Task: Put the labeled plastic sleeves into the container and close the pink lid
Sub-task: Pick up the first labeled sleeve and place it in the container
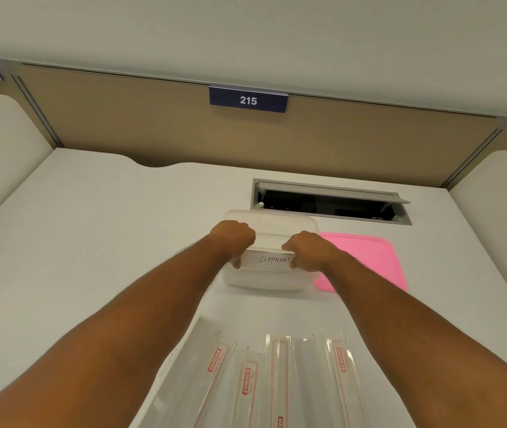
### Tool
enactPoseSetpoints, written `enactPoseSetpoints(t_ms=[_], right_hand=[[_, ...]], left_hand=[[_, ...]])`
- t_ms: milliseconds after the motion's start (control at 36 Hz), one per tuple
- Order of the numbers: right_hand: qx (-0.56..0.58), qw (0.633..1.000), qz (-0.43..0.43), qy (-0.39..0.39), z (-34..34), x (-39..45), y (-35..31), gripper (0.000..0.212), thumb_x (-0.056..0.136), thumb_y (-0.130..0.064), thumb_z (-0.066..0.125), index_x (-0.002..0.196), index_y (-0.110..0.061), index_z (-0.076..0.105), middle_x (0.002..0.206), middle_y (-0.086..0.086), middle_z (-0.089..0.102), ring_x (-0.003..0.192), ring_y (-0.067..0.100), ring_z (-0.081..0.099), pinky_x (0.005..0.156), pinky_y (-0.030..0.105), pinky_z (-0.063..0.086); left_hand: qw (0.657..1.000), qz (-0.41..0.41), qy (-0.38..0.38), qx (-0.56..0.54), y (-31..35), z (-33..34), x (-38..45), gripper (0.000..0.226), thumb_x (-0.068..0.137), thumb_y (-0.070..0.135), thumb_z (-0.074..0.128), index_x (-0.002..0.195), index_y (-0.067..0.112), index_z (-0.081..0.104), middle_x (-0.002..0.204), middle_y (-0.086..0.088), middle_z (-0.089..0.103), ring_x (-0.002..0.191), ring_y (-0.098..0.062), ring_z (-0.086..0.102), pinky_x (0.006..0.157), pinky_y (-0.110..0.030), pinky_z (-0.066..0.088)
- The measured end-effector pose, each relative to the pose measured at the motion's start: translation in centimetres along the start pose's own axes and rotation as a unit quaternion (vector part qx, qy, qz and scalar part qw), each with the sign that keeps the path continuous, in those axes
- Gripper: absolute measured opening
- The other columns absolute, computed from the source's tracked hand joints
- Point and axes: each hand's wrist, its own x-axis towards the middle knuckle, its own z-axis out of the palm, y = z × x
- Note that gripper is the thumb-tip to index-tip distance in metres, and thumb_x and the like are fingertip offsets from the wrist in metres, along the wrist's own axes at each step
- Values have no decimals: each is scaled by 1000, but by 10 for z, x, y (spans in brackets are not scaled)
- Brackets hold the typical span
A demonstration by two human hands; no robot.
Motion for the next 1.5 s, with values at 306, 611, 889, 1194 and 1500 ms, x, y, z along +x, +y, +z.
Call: enactPoseSetpoints(t_ms=[306,611,889,1194,1500], right_hand=[[-3,999,-1,-33,6,12,-2,24,80,-15,70,102,-6,73,100,11,71,96,30,65,77,35,53],[13,999,10,-42,13,15,-4,19,80,-12,68,94,0,70,96,15,70,91,32,65,67,33,46],[6,999,25,-26,19,17,-4,32,83,-14,69,113,-4,69,110,12,70,101,30,65,84,37,55],[32,999,32,16,11,7,-7,46,93,-35,65,133,-13,61,135,6,62,122,27,57,99,39,48],[104,980,30,166,7,-25,-36,39,99,-34,55,135,-19,60,135,1,60,123,25,56,97,38,46]], left_hand=[[999,11,-26,42,6,13,18,42,70,28,87,101,11,66,101,-7,65,88,-27,66,67,-32,48],[998,4,-36,45,7,24,26,37,64,10,79,63,16,43,66,1,47,50,-15,42,48,-27,36],[999,7,-26,42,6,25,26,27,67,17,82,85,13,62,83,-3,58,67,-24,55,57,-30,44],[994,-10,104,-41,-3,25,3,34,92,40,67,85,11,51,87,-5,58,84,-28,60,65,-36,45],[949,-69,251,-178,2,49,-54,32,97,38,58,120,16,64,109,0,66,103,-22,60,84,-40,52]])
